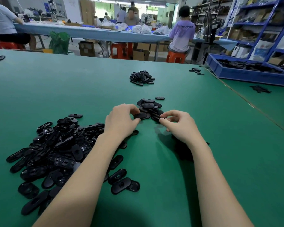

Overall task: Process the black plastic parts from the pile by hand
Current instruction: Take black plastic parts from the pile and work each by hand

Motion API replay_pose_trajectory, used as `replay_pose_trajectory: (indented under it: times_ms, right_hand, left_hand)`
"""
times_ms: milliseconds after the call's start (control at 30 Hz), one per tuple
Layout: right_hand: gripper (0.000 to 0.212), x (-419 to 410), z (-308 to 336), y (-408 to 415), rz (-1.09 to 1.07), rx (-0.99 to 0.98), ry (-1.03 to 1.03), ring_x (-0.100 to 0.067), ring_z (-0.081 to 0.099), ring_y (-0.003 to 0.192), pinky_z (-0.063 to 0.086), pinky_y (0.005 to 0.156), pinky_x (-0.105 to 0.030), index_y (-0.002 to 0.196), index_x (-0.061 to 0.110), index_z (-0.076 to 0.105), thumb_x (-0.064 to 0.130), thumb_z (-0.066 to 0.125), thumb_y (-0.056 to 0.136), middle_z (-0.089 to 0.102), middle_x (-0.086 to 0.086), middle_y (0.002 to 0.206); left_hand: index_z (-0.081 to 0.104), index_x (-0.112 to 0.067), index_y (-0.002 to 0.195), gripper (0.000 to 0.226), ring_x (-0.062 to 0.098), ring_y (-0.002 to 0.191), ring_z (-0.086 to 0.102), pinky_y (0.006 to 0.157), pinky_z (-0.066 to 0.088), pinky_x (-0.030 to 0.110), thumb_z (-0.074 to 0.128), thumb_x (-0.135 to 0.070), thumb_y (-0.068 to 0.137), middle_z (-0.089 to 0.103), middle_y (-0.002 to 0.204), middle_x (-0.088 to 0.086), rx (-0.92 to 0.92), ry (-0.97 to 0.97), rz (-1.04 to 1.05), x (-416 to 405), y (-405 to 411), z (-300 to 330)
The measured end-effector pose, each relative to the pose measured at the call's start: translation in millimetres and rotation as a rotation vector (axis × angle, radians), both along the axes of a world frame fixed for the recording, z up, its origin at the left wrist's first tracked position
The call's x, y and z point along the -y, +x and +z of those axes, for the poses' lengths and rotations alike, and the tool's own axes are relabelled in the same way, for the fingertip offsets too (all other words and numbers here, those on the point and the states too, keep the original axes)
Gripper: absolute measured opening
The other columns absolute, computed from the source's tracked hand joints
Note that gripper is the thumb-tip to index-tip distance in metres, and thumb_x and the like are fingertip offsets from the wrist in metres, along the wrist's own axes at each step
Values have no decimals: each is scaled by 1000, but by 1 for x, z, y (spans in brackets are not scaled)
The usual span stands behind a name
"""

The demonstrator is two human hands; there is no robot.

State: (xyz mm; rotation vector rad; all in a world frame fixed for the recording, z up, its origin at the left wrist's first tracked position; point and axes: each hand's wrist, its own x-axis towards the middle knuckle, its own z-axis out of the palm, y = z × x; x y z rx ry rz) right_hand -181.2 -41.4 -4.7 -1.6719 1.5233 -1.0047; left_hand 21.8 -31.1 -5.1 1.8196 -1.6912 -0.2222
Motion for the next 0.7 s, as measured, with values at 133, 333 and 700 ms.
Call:
replay_pose_trajectory:
  times_ms: [133, 333, 700]
  right_hand:
    - [2, 0, 1, 0, 3, 6, 15, -4, 67, 60, 41, 55, -12, 85, 33, 74, 31, 73, 86, 69, 16, 69]
    - [5, -2, 2, 3, 27, -7, 27, -3, 66, 58, 44, 60, -19, 83, 32, 75, 29, 71, 86, 75, 10, 77]
    - [8, -3, 5, 3, 43, -39, 33, 0, 62, 55, 43, 53, -12, 83, 29, 74, 30, 69, 89, 77, 6, 83]
  left_hand:
    - [61, -34, 94, 16, 18, 96, 63, 73, 40, 28, 72, -29, 84, 69, 102, -13, 54, -1, 36, 20, -12, 6]
    - [64, -31, 90, 9, 21, 103, 64, 77, 41, 28, 70, -26, 85, 69, 107, -8, 89, 73, 7, 36, -25, 6]
    - [72, -33, 89, 11, 10, 86, 65, 82, 48, 22, 65, -25, 89, 71, 88, -15, 19, 250, -185, -7, 10, 21]
